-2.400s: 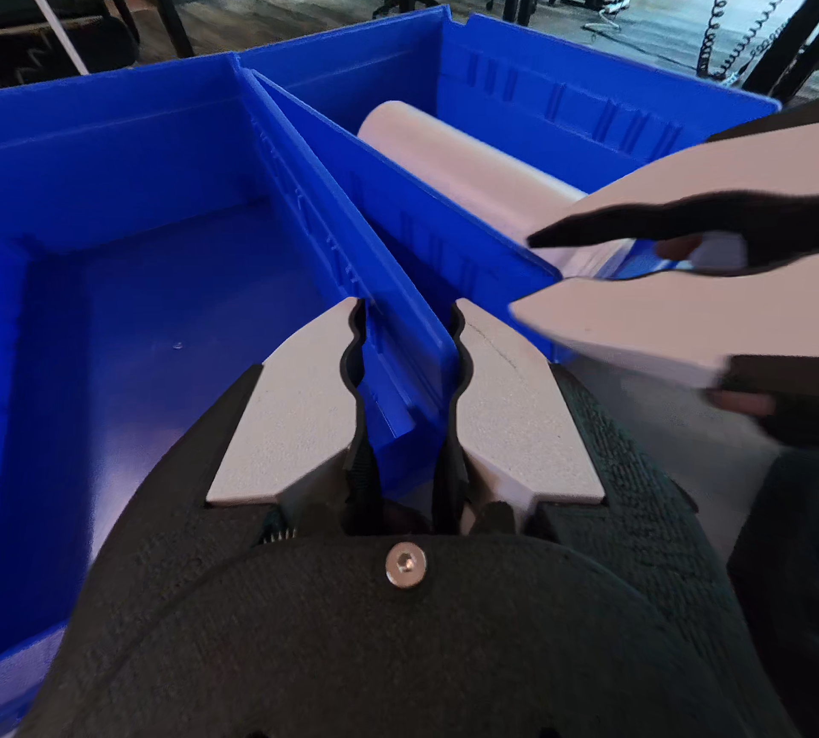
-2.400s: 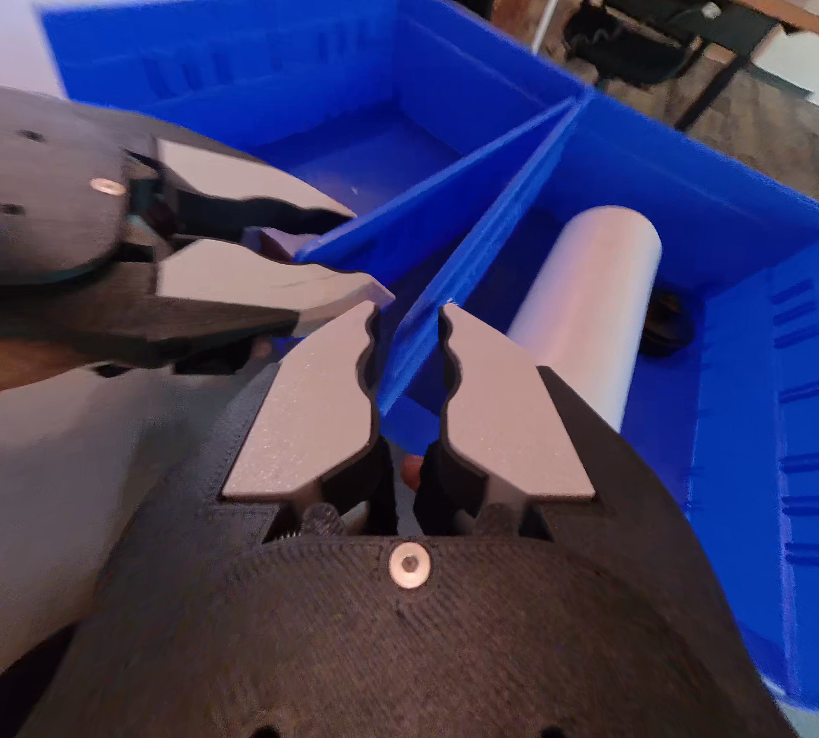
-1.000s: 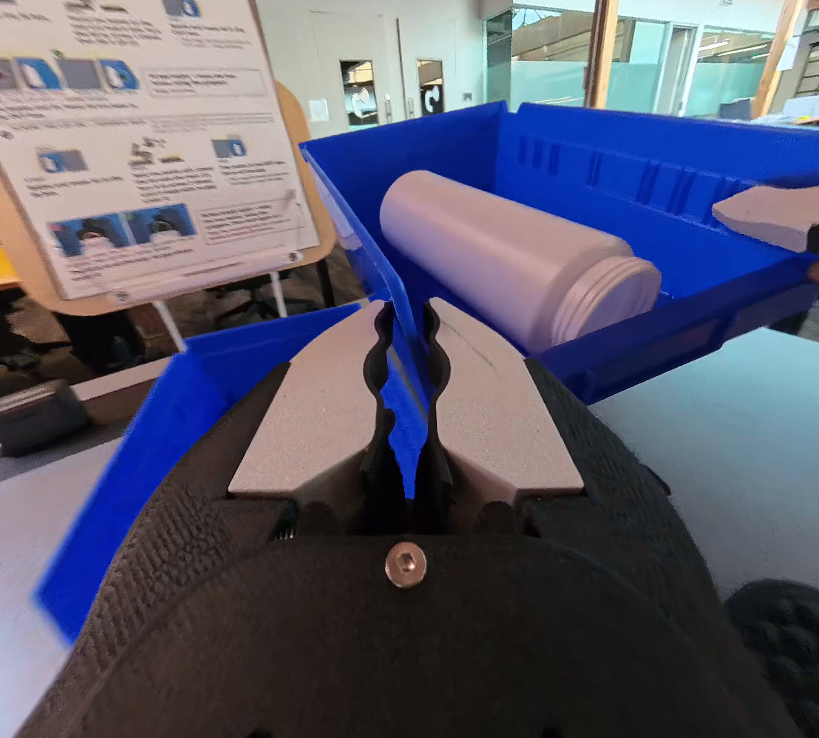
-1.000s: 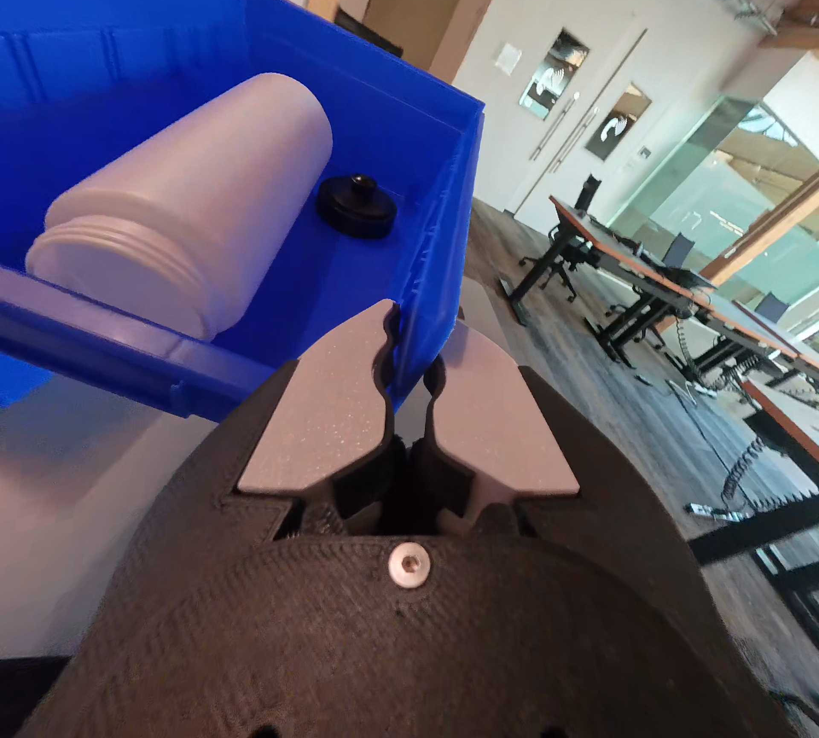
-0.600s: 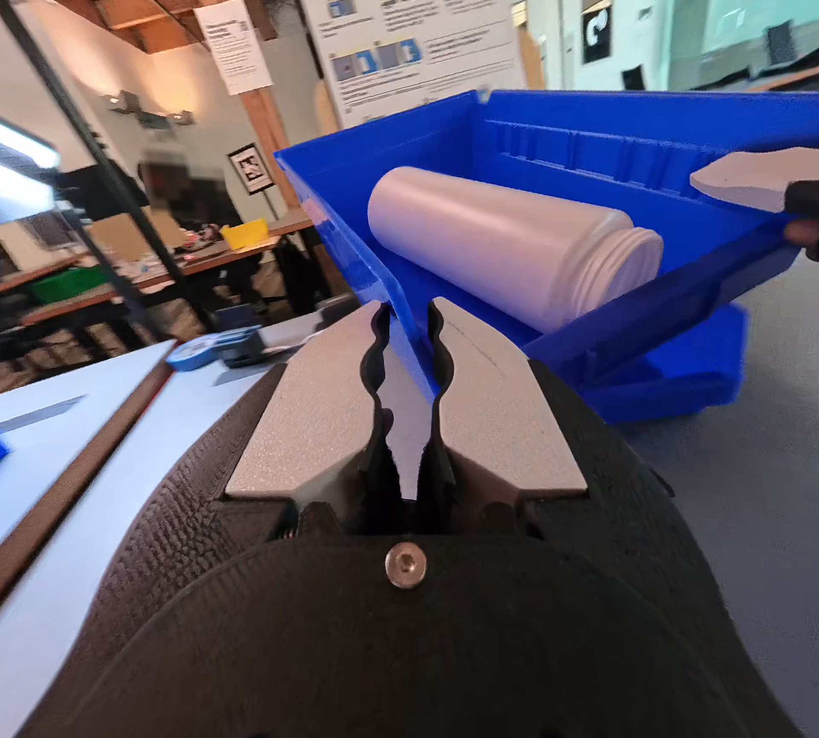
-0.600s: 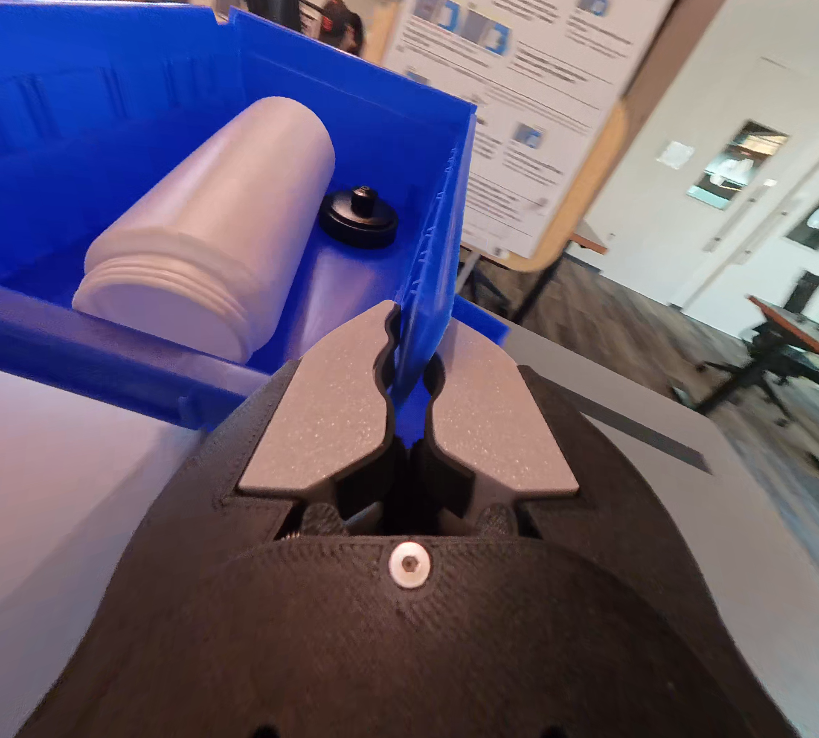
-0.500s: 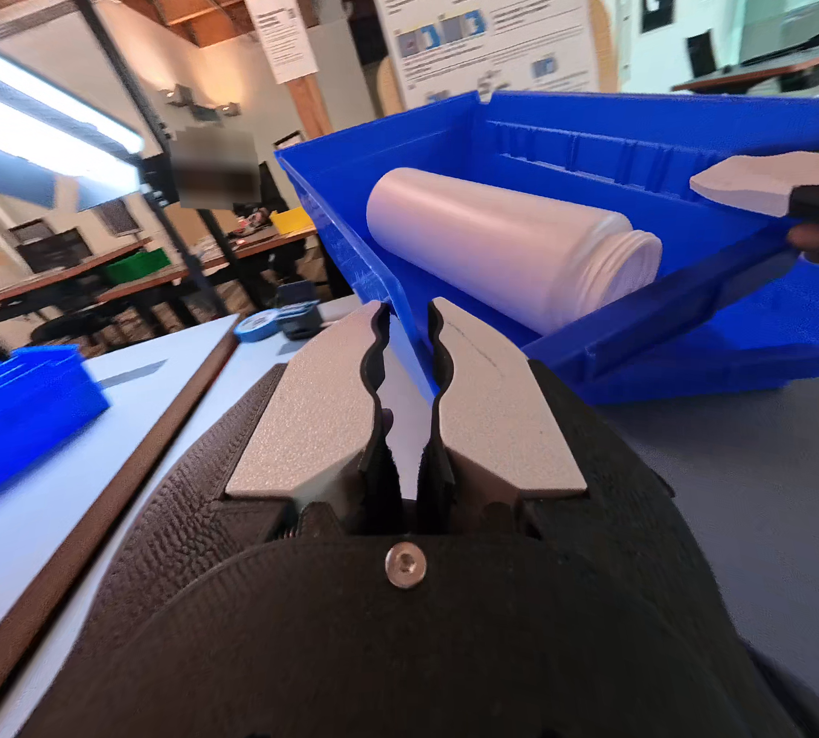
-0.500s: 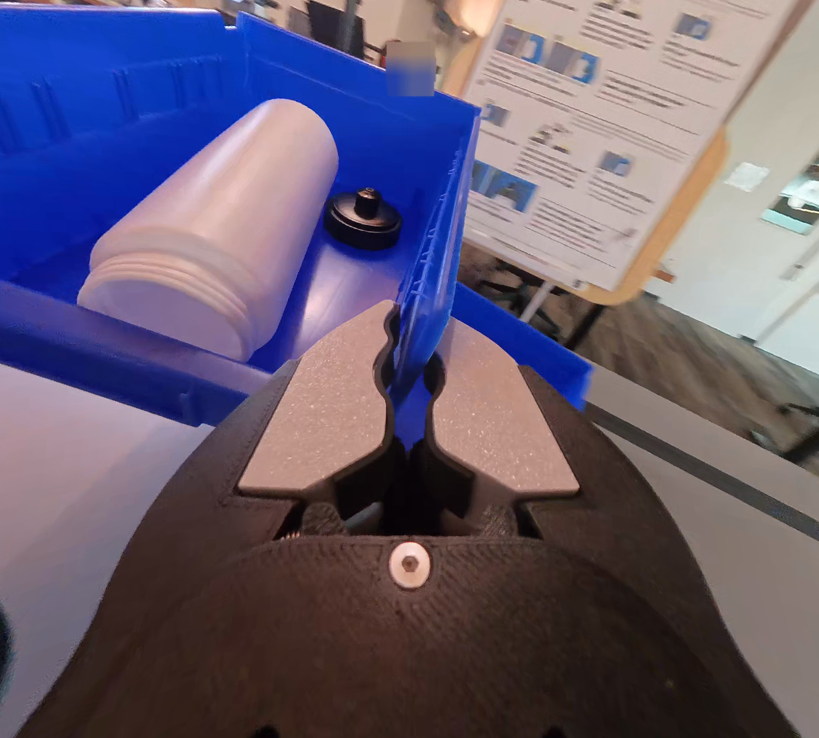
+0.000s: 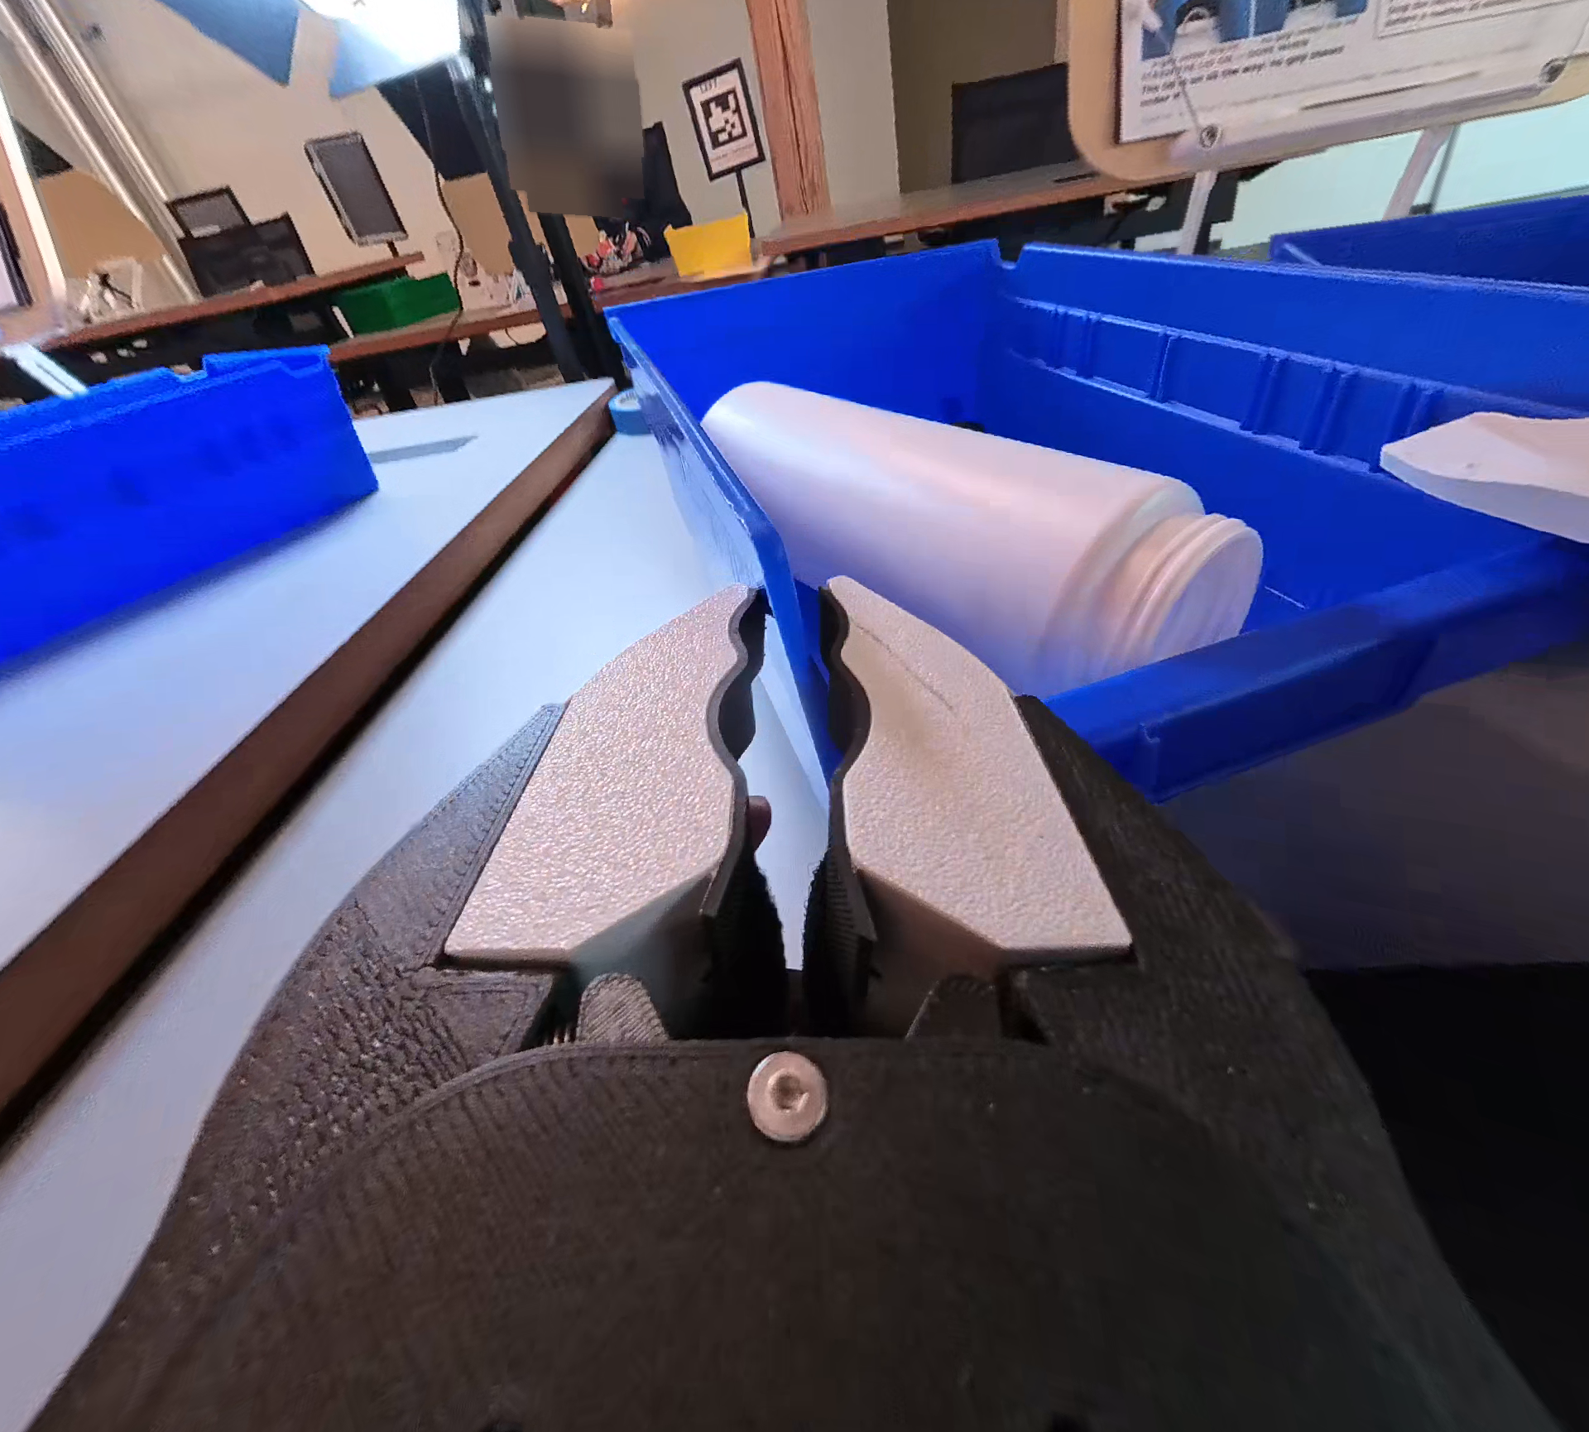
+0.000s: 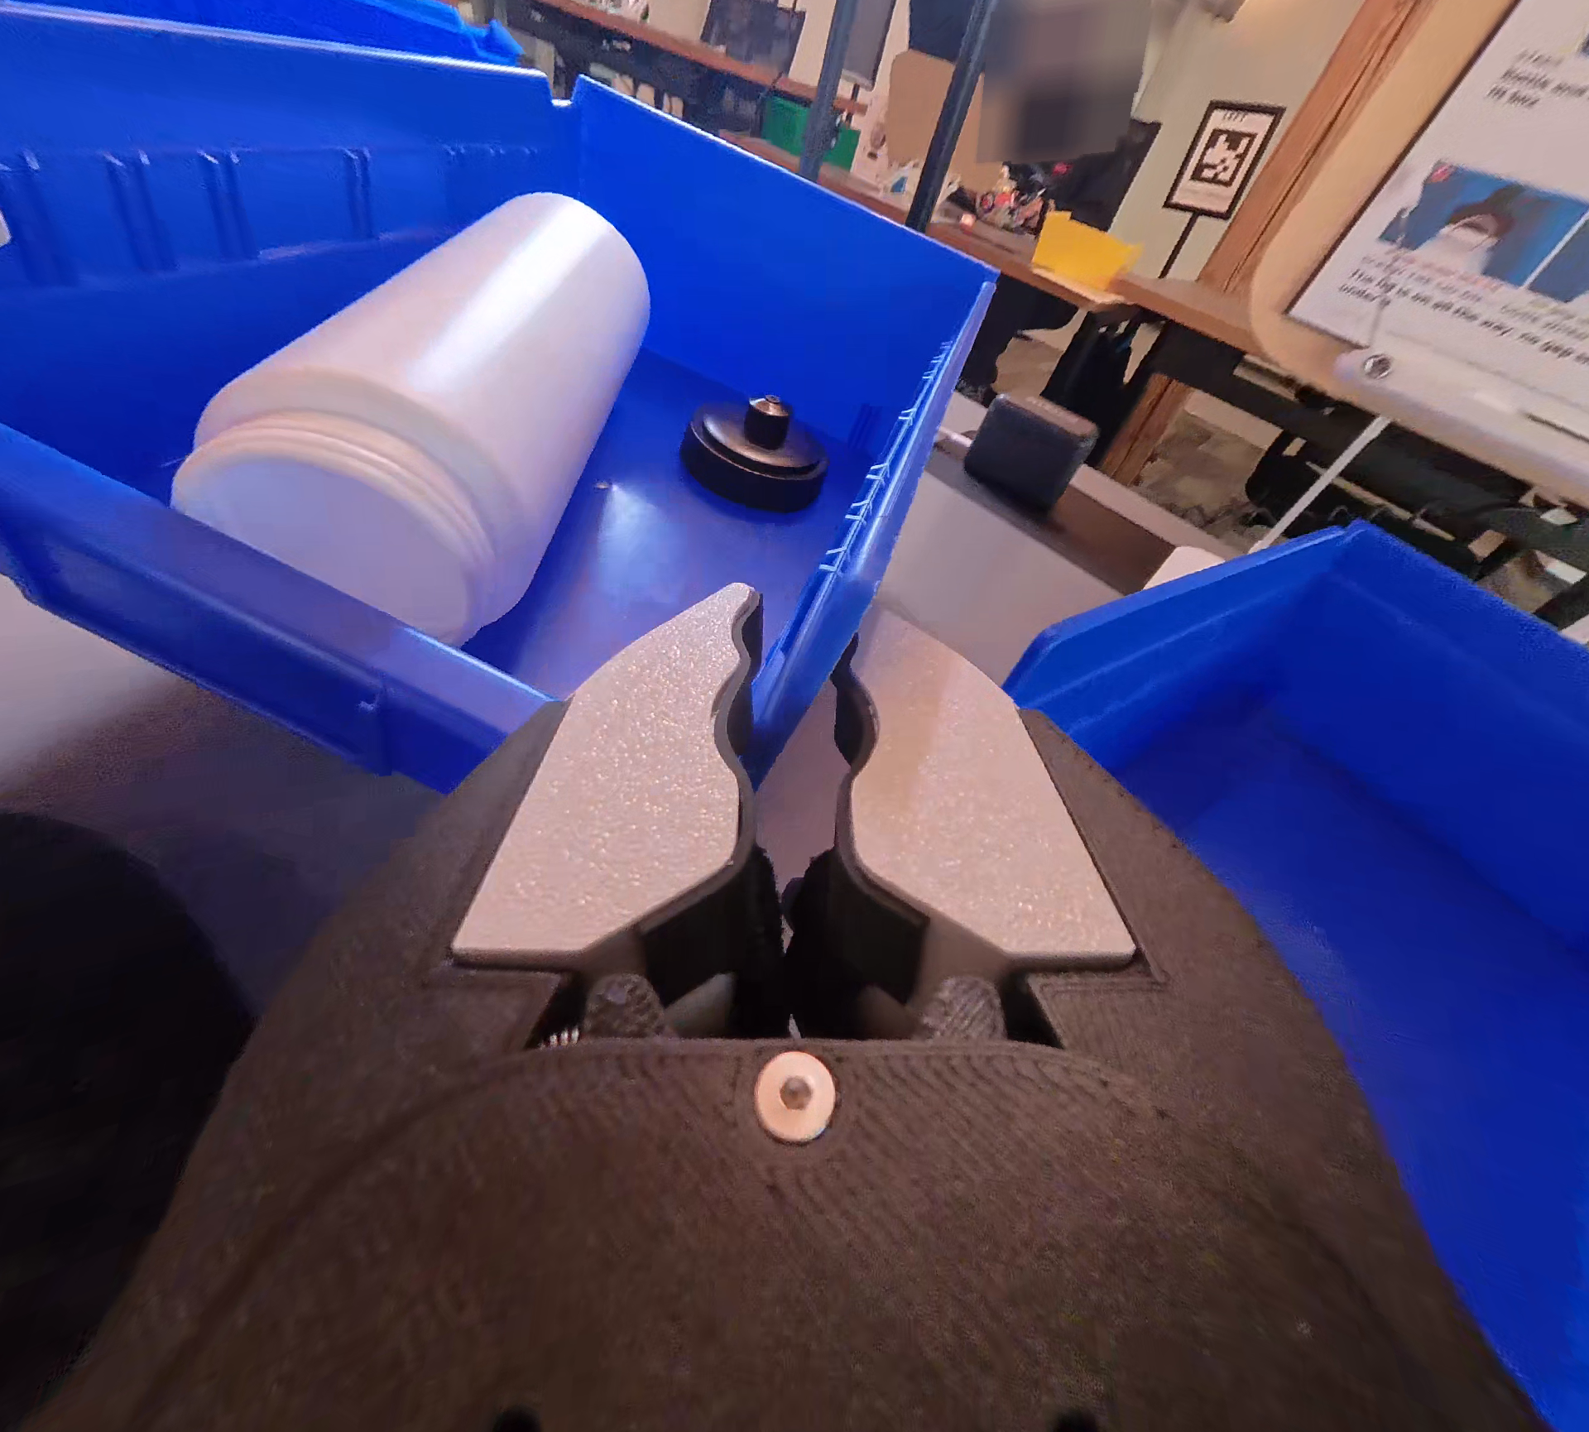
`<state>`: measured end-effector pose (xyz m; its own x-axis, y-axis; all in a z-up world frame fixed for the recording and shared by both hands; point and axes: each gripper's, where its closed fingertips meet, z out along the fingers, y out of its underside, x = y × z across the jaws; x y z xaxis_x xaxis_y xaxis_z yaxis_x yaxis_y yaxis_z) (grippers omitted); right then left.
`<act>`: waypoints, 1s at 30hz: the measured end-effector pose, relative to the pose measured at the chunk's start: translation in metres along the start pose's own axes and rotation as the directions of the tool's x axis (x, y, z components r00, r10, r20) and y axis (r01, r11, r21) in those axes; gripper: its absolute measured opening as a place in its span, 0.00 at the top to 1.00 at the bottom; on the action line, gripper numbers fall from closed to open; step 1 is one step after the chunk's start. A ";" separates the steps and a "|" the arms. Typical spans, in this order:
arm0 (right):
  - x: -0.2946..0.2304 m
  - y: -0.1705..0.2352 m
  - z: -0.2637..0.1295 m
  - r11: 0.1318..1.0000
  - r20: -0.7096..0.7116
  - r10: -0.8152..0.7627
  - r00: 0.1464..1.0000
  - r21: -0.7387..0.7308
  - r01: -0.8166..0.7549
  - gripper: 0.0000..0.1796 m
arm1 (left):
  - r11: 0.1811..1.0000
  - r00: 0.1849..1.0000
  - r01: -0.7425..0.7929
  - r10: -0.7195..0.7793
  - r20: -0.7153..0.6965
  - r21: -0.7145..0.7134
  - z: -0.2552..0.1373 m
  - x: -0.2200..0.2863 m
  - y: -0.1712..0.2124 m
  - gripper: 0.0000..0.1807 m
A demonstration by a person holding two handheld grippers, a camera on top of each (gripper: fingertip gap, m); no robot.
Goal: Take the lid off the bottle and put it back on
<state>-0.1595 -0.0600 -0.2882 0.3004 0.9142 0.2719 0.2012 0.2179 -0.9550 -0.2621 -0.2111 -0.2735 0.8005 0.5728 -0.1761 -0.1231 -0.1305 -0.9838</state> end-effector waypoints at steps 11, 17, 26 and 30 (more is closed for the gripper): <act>-0.007 0.027 0.014 0.996 0.046 -0.025 0.999 -0.080 0.029 0.89 | 0.995 0.999 0.038 -0.037 0.003 -0.091 0.017 -0.003 0.036 0.94; -0.005 -0.002 -0.017 0.995 0.146 0.059 0.987 -0.093 -0.046 0.55 | 0.988 0.990 0.141 -0.140 0.023 -0.069 -0.004 -0.032 0.003 0.65; 0.176 0.036 -0.117 0.966 -0.388 -0.001 0.922 -0.238 -0.100 0.49 | 0.961 0.959 0.216 -0.176 -0.221 0.173 -0.019 0.063 -0.092 0.63; 0.195 0.097 -0.123 0.865 -0.361 0.107 0.927 -0.426 -0.265 0.57 | 0.982 0.888 0.175 -0.127 -0.442 0.069 -0.006 0.158 -0.091 0.64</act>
<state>0.0330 0.0975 -0.3128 0.6360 0.7472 0.1930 0.4916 -0.1995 -0.8477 -0.1210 -0.1136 -0.2117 0.9858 0.1674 -0.0161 -0.0211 0.0280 -0.9994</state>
